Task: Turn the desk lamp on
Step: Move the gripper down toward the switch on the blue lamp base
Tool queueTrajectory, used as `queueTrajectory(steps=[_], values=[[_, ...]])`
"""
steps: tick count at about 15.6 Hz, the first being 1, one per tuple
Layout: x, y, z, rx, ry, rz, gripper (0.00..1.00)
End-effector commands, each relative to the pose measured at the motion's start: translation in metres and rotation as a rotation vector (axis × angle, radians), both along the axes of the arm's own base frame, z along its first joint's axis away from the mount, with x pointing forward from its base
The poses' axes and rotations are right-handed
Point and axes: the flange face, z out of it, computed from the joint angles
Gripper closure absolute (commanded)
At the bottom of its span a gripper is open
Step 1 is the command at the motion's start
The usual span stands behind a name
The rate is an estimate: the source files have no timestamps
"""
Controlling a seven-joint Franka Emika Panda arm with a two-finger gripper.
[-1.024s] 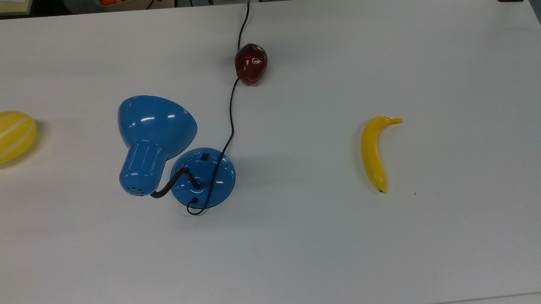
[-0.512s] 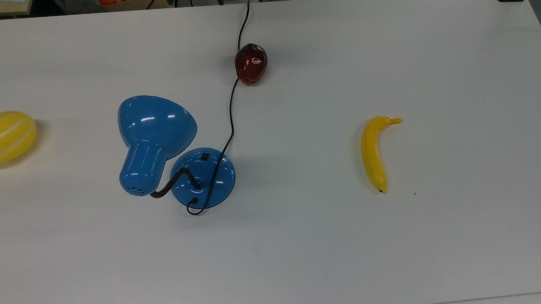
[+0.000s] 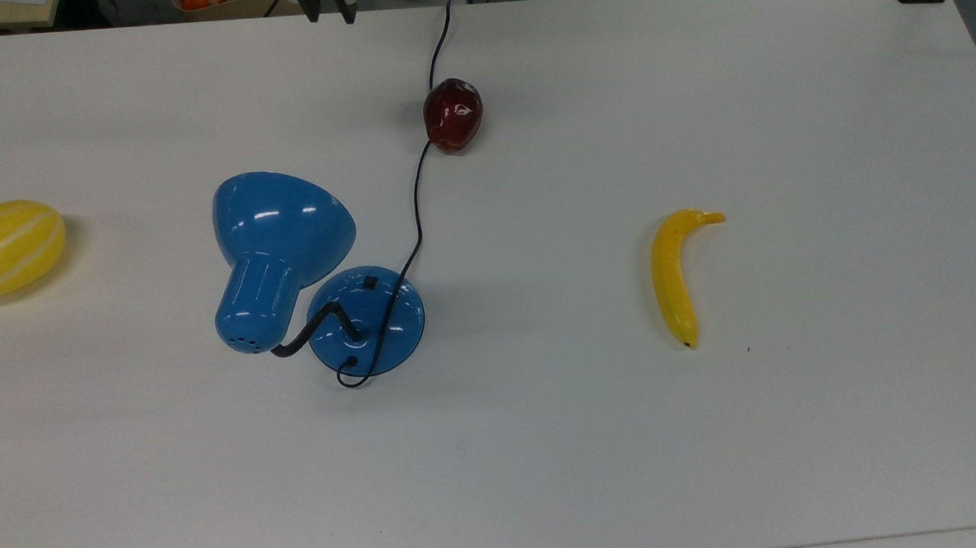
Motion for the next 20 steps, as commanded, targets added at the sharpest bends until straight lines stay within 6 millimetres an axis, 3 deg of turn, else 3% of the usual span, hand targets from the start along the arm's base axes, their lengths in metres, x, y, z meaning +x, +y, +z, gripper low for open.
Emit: queueTrajectory(steps=[1, 9, 15, 20], values=[[0.018, -0.004, -0.002, -0.005, -0.052, 0.000, 1.00], [0.075, -0.001, -0.066, -0.035, -0.152, -0.041, 1.00], [0.113, 0.023, -0.121, -0.063, -0.239, -0.117, 1.00], [0.131, 0.028, -0.152, -0.081, -0.293, -0.133, 1.00]])
